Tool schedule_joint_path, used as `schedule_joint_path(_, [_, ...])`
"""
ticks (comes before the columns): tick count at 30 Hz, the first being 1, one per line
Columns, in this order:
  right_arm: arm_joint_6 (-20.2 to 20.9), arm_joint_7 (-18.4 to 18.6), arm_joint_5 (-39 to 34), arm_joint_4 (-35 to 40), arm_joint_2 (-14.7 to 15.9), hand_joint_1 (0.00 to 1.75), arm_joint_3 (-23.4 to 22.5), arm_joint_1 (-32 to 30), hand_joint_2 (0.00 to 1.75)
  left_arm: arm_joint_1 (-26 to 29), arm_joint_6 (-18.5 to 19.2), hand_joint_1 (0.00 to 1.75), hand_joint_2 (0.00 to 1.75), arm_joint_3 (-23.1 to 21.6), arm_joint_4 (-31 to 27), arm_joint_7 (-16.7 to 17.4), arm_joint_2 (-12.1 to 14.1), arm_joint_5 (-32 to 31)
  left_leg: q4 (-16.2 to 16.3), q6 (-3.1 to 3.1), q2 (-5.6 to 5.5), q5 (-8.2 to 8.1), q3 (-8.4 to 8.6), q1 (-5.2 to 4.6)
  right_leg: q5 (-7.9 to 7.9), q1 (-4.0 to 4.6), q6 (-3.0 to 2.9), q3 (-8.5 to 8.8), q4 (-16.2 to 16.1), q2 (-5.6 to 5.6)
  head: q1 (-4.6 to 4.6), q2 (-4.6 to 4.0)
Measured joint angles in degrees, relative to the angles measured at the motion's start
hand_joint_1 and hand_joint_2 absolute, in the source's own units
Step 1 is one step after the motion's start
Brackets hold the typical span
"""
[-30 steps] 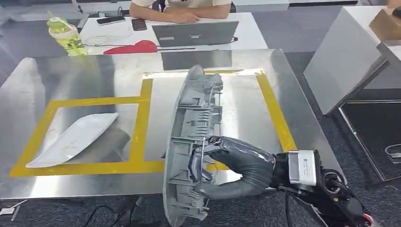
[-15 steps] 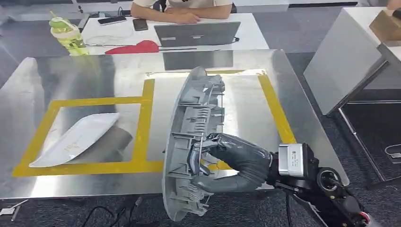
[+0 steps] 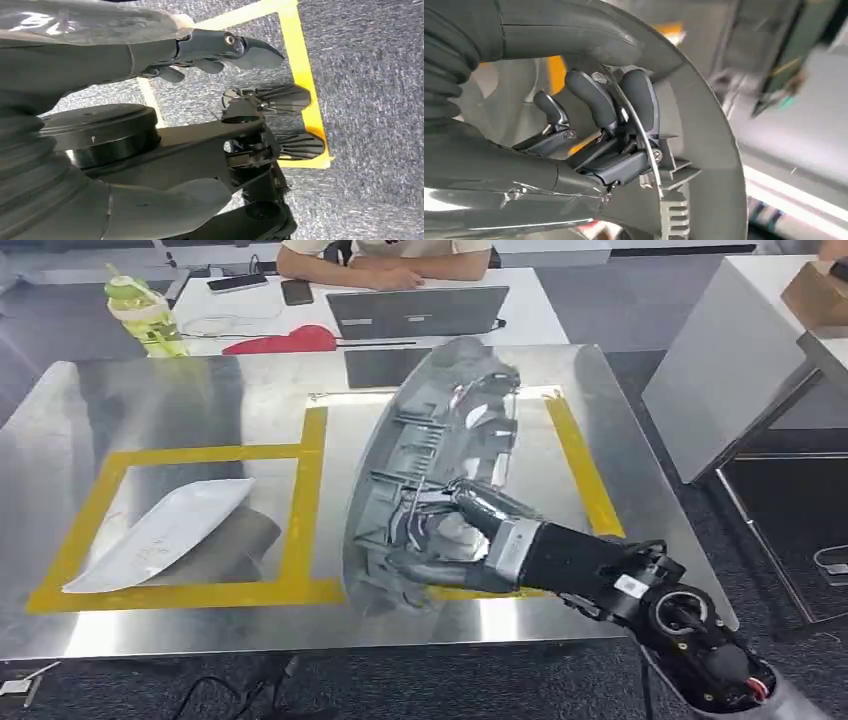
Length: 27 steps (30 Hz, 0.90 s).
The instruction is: Take the parts from the cabinet and place them on the table.
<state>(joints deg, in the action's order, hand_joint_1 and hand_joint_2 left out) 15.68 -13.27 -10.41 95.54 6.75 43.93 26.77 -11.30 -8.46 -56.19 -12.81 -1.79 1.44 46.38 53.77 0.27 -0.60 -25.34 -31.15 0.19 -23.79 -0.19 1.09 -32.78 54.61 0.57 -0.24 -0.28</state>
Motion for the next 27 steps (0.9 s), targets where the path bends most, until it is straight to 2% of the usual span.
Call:
schedule_joint_path(5, [-2.6,2.2,9.2,-3.8,-2.3,1.75,2.6,5.7,1.75,-0.1,0.2,0.0,1.75,0.0,0.0,0.0,0.0,-0.4,0.0,0.0,-0.01,0.01,0.01,0.0,0.0,0.03,-0.01,-0.01,0.0,0.0,0.0,0.0])
schedule_joint_path(15, [-3.1,2.5,11.2,-11.4,-6.1,1.75,6.2,10.1,1.75,-0.2,0.8,0.0,1.75,0.0,0.0,0.0,-0.1,-1.2,0.0,-0.01,-0.02,0.0,-0.03,0.01,-0.01,0.03,-0.01,-0.03,0.0,-0.01,-0.07,0.0])
schedule_joint_path(22, [-4.0,0.7,13.6,-18.3,-9.5,1.75,9.1,12.9,1.75,-0.5,1.2,0.0,1.75,0.0,0.0,0.2,-0.2,-1.8,0.0,-0.01,-0.03,0.01,-0.02,0.01,-0.01,0.02,-0.01,-0.03,0.0,-0.02,-0.07,0.0])
schedule_joint_path(27, [-6.2,0.1,19.0,-23.6,-12.3,1.75,11.5,14.4,1.75,-0.6,1.2,0.0,1.75,0.0,0.0,0.5,-0.2,-2.2,0.0,-0.01,-0.03,0.01,-0.03,0.01,-0.01,0.03,-0.01,-0.03,0.0,-0.02,-0.02,0.0])
